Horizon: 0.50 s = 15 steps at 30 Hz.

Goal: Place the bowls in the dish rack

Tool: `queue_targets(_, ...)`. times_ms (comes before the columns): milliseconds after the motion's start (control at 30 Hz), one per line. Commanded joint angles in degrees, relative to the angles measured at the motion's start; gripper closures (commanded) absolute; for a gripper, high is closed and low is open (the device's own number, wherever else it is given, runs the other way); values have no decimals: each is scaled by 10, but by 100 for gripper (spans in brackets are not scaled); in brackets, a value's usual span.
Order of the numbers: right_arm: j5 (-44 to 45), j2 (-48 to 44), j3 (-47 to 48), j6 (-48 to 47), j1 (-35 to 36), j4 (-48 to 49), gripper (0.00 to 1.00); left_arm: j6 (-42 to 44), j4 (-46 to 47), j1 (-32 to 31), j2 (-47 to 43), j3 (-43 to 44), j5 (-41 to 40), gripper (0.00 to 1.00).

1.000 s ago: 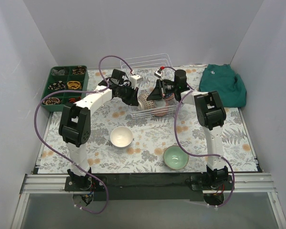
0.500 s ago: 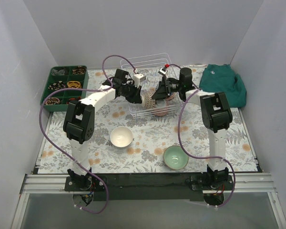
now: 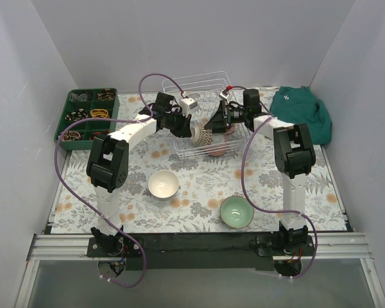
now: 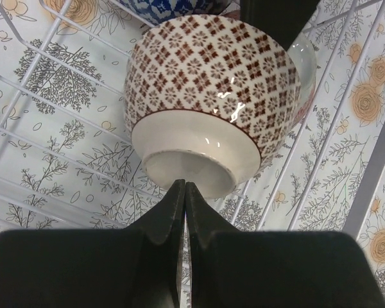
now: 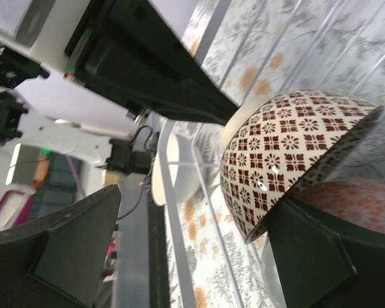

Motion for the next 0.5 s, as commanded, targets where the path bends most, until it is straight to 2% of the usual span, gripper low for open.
queue_targets(0,96,-35,61,-152,1,-195,1,19,25,-4,-2,7,-3,100)
queue_targets(333,257,-100,66,-301,2,-375,1,3,67,-3,11,4,-5,100)
queue_targets(467,312,-146,40,-334,1,-408,1,-1,78,-4,24,16,6,100)
